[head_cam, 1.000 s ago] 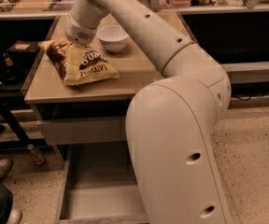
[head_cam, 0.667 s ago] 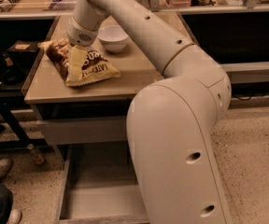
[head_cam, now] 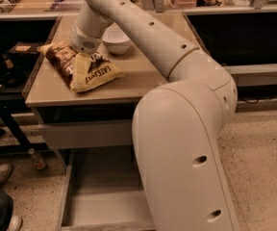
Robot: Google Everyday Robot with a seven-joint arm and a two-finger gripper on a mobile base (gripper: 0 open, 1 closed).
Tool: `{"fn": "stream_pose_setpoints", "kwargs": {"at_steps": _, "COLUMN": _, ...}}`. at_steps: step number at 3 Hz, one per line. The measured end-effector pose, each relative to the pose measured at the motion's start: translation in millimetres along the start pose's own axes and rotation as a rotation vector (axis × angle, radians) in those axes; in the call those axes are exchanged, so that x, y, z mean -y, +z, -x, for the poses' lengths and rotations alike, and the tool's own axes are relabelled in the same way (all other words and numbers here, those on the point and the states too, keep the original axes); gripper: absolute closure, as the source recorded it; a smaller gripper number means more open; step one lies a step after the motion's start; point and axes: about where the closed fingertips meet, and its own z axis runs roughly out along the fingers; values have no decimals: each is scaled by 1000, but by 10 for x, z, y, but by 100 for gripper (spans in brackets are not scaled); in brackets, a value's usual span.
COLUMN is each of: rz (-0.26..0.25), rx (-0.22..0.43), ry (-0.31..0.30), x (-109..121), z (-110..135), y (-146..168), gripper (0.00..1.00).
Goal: Place brown chip bag into middle drawer
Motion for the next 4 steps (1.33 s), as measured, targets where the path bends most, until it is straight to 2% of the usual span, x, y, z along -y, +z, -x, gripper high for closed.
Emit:
{"fn": "stream_pose_setpoints", "kwargs": {"at_steps": 1, "rz": 37, "rx": 46, "ry": -5, "x": -140, "z": 22, "y": 184, "gripper": 0}}
{"fn": "stream_pose_setpoints", "kwargs": {"at_steps": 2, "rz": 41, "rx": 48, "ry": -5, "x": -151, "z": 26, "y": 202, "gripper": 19}}
{"fn": "stream_pose_setpoints", "kwargs": {"at_steps": 4, "rz": 41, "rx": 48, "ry": -5, "x": -151, "z": 27, "y": 204, "gripper": 65}}
